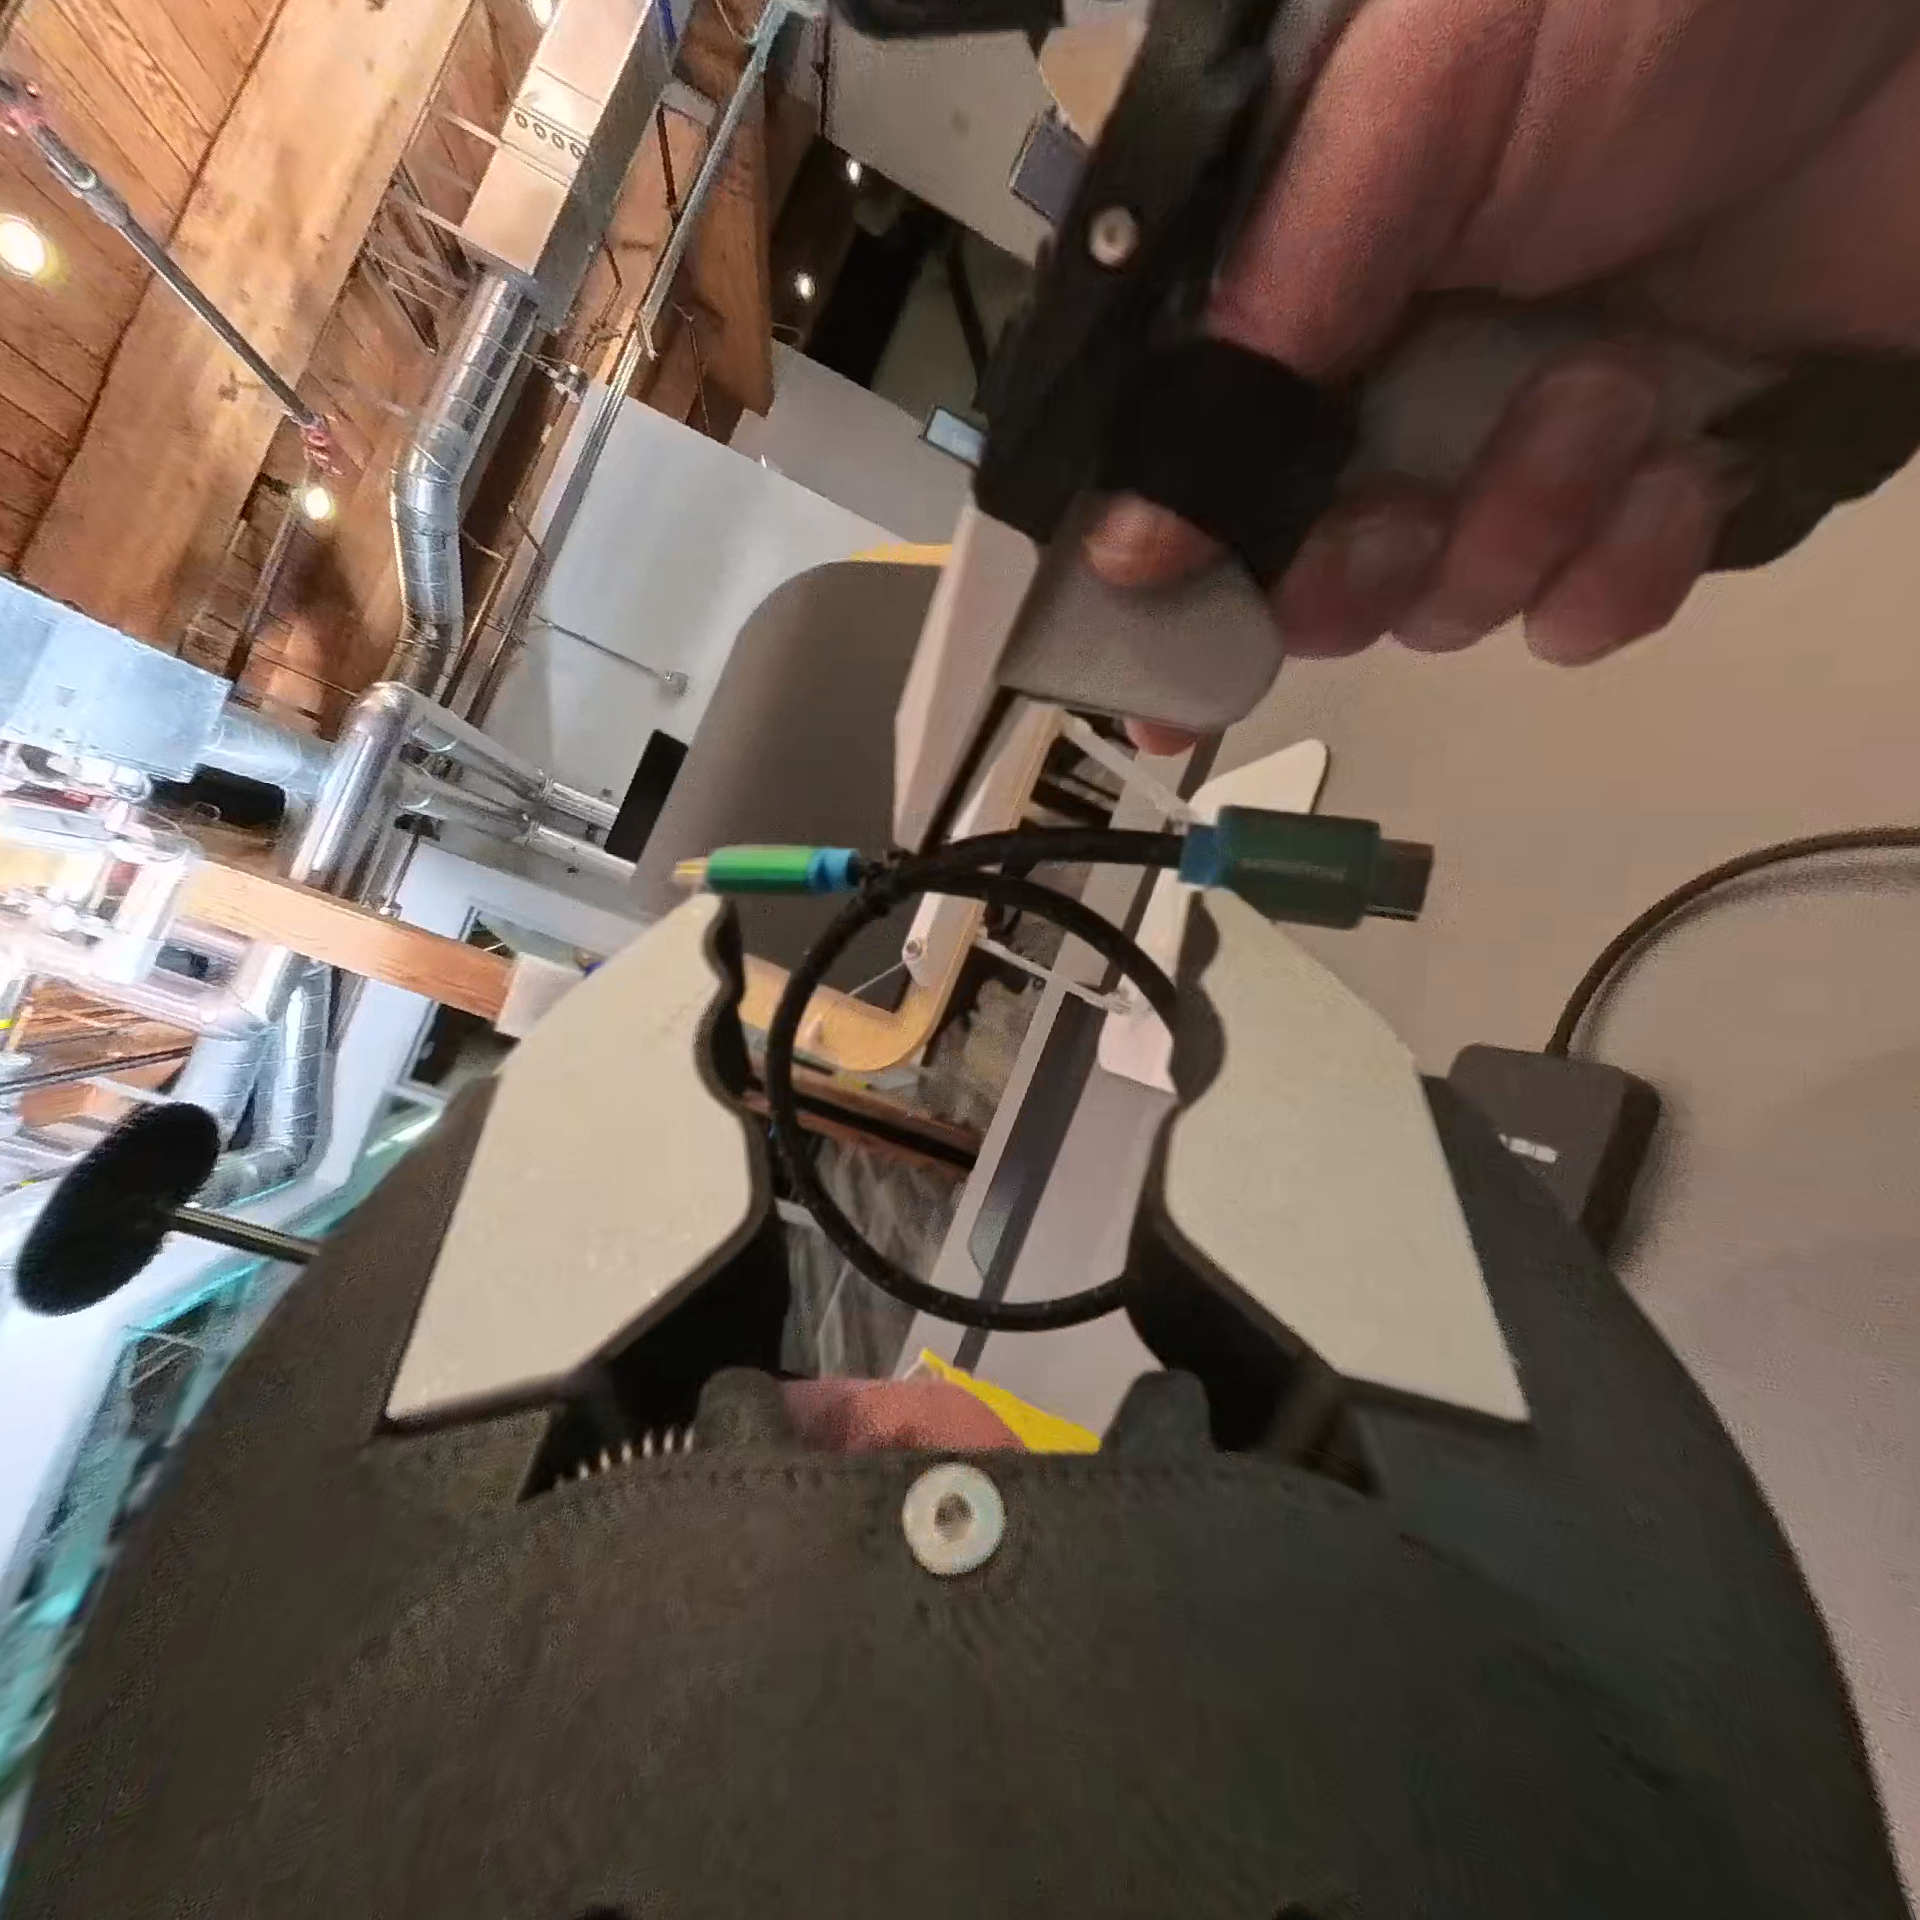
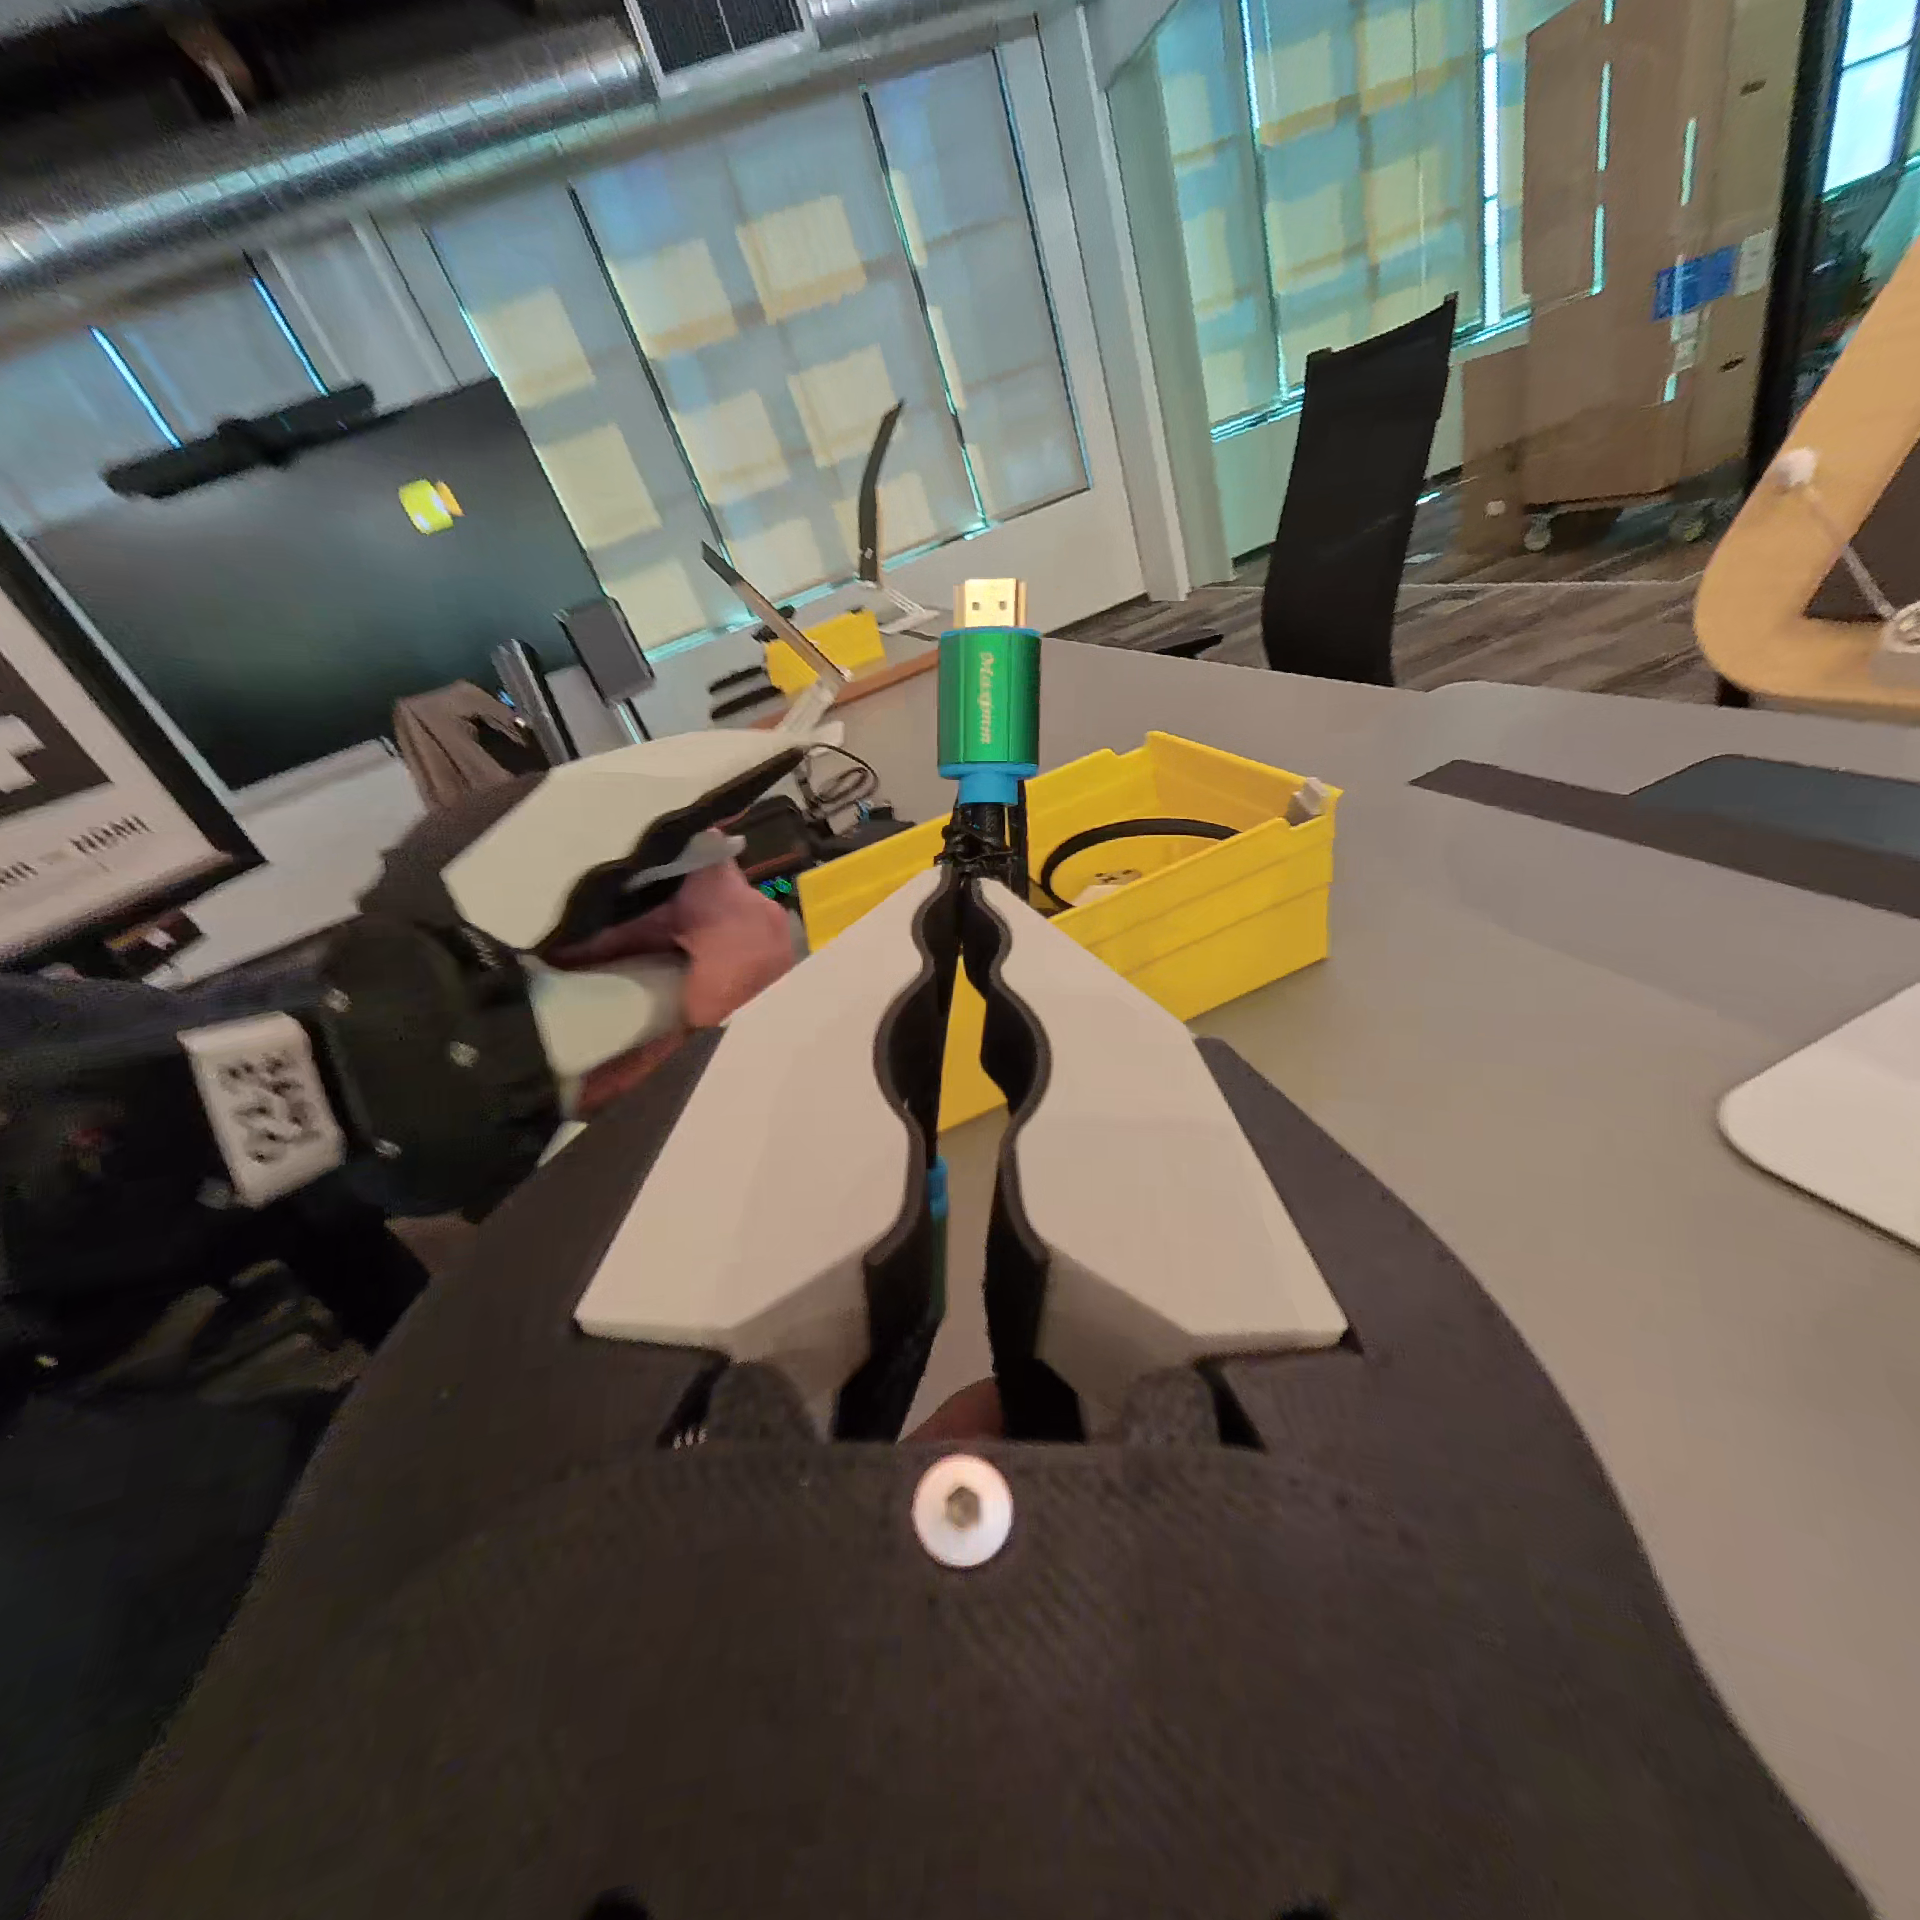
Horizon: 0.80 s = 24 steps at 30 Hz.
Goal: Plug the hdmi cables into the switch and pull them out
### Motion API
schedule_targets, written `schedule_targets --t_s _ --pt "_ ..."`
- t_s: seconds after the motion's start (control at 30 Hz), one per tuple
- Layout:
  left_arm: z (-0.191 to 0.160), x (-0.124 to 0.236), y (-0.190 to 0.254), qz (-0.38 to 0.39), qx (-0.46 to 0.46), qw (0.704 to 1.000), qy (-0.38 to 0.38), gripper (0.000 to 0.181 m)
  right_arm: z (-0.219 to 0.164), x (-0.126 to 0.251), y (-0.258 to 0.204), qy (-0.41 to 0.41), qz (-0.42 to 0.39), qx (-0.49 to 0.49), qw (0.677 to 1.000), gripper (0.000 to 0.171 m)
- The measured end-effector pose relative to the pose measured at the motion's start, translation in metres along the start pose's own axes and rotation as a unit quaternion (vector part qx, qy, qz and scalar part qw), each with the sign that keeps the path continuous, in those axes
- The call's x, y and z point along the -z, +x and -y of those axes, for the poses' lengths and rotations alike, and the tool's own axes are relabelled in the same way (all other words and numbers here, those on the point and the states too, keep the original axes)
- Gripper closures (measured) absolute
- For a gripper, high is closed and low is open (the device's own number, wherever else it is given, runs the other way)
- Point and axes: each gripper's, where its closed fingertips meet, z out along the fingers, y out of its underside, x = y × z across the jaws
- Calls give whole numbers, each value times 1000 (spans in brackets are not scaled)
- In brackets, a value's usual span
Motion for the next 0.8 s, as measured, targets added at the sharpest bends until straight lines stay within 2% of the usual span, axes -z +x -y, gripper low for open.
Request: schedule_targets --t_s 0.03,0.07,0.2,0.27,0.33,0.5,0.67,0.8 --pt "-7 -6 2 9 -19 1000 -22 90 1 -1 -2 5 8 -14 1000 171" --pt "-15 -10 1 17 -36 998 -42 86 1 -2 -5 7 16 -28 999 171" --pt "-33 -21 3 18 -60 994 -86 79 -1 -8 -17 7 44 -63 997 171" --pt "-37 -23 3 29 -61 993 -94 85 -4 -13 -22 3 53 -75 996 171" --pt "-39 -22 -6 55 -64 992 -95 106 -8 -17 -26 -4 59 -81 995 171" --pt "-37 -17 -12 41 -76 994 -72 141 -17 -22 -28 -32 43 -33 998 171" --pt "-42 -17 -2 -30 -81 993 -85 149 -29 -20 -20 -84 6 77 993 171" --pt "-44 -14 13 -114 -51 987 -98 151 -38 -15 -18 -130 -27 228 965 171"
